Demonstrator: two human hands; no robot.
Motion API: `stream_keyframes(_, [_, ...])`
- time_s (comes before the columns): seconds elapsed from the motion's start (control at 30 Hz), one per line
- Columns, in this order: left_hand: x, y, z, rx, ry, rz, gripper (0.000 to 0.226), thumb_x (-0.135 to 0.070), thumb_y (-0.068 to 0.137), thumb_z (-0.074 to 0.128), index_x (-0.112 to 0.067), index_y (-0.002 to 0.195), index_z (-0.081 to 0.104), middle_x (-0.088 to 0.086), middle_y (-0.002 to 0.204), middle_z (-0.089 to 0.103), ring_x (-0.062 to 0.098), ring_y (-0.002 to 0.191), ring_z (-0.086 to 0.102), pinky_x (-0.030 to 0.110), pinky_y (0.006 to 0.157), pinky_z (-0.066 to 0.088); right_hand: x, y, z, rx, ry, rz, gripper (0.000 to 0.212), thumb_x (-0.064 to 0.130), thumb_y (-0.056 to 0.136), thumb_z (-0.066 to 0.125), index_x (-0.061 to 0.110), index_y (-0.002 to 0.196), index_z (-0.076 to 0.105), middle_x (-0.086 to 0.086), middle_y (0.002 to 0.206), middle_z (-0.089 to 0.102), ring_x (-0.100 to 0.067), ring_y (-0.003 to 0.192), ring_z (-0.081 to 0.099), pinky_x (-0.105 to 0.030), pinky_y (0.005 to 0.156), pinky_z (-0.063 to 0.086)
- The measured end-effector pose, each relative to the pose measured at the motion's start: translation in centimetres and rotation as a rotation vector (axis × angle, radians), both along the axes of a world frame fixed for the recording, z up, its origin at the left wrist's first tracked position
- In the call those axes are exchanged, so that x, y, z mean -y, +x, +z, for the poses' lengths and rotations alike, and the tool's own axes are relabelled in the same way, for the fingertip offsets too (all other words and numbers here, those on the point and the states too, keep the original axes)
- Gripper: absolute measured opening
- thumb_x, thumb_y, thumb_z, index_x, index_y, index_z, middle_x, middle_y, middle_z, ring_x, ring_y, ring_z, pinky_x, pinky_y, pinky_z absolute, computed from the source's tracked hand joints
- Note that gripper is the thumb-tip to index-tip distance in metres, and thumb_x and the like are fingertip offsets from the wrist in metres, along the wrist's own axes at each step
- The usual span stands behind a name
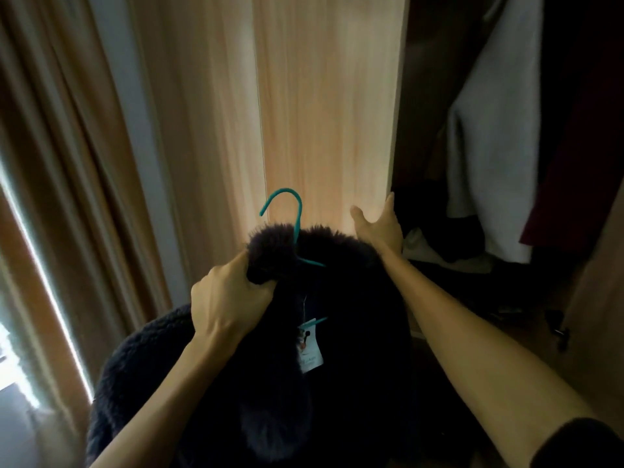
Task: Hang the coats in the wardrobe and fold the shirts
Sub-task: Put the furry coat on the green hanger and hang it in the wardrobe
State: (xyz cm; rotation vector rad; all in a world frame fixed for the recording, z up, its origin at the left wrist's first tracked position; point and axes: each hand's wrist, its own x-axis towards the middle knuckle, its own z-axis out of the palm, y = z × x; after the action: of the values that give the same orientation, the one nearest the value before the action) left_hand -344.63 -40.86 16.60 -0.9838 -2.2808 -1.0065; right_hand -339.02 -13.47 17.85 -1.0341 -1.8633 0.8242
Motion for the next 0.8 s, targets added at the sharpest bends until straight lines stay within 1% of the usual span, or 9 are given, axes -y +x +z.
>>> stream_keyframes(0.1, [3.7,0.4,-0.2,-0.005,-0.019,0.022,0.027,-0.044,0.078,0.062,-0.022,0.093,0.062,0.004,0.079,0.069,0.032,0.076,0.064,0.031,0.061,0.038,4.1,-0.3,-0.2,0.035,0.026,-0.018,0.096,0.070,0.079,0.045,0.026,0.150,-0.002,-0.005,0.155,0.025,-0.030,0.137,0.031,-0.049,0.109,0.032])
stream_keyframes(0.23, [8.2,0.5,-0.8,-0.022,-0.010,0.010,0.031,-0.051,0.075,0.057,-0.024,0.091,0.062,0.001,0.076,0.070,0.029,0.072,0.065,0.032,0.061,0.046,9.4,-0.9,0.0,0.064,0.018,-0.023,0.095,0.073,0.080,0.041,0.028,0.150,-0.004,-0.004,0.156,0.021,-0.031,0.139,0.028,-0.051,0.109,0.031])
stream_keyframes(0.33, [11.1,0.6,-0.9,-0.034,-0.007,0.031,0.027,-0.047,0.076,0.062,-0.026,0.094,0.063,0.002,0.079,0.071,0.030,0.077,0.065,0.032,0.062,0.043,13.0,-1.5,-0.1,0.091,0.037,0.015,0.093,0.070,0.082,0.043,0.028,0.150,-0.005,-0.005,0.156,0.021,-0.031,0.140,0.027,-0.051,0.109,0.031])
stream_keyframes(0.43, [13.8,0.6,-1.0,-0.044,-0.004,0.049,0.024,-0.043,0.076,0.065,-0.027,0.094,0.065,0.001,0.075,0.070,0.028,0.072,0.065,0.029,0.060,0.038,16.6,-2.5,-0.3,0.122,0.101,0.106,0.091,0.065,0.085,0.045,0.026,0.151,-0.003,-0.008,0.155,0.024,-0.033,0.138,0.029,-0.050,0.107,0.033])
stream_keyframes(0.5, [15.3,0.4,-1.0,-0.041,-0.004,0.074,0.024,-0.043,0.077,0.064,-0.026,0.094,0.065,0.000,0.073,0.069,0.029,0.069,0.064,0.029,0.060,0.037,18.9,-3.6,-0.4,0.156,0.140,0.166,0.089,0.063,0.085,0.046,0.026,0.151,0.000,-0.013,0.153,0.027,-0.033,0.138,0.030,-0.048,0.104,0.035])
stream_keyframes(0.57, [16.8,0.3,-1.1,-0.045,-0.007,0.107,0.027,-0.045,0.078,0.062,-0.025,0.095,0.066,0.002,0.073,0.069,0.029,0.069,0.064,0.029,0.058,0.036,21.0,-4.7,-0.1,0.199,0.163,0.230,0.086,0.063,0.085,0.046,0.028,0.151,0.004,-0.017,0.152,0.027,-0.034,0.139,0.028,-0.047,0.105,0.033])
stream_keyframes(0.67, [18.6,0.3,-0.8,-0.062,-0.012,0.149,0.028,-0.043,0.079,0.063,-0.028,0.102,0.067,0.004,0.077,0.071,0.030,0.073,0.065,0.028,0.058,0.032,23.1,-5.9,1.2,0.247,0.192,0.337,0.077,0.057,0.090,0.045,0.027,0.151,0.010,-0.014,0.155,0.020,-0.032,0.143,0.017,-0.047,0.112,0.023])
stream_keyframes(0.8, [19.6,0.3,-0.4,-0.070,0.001,0.182,0.030,-0.043,0.079,0.064,-0.031,0.107,0.066,0.004,0.079,0.071,0.030,0.075,0.065,0.027,0.059,0.031,23.9,-6.7,2.2,0.235,0.258,0.325,0.072,0.055,0.091,0.044,0.023,0.151,0.017,-0.011,0.154,0.027,-0.030,0.142,0.021,-0.049,0.112,0.024])
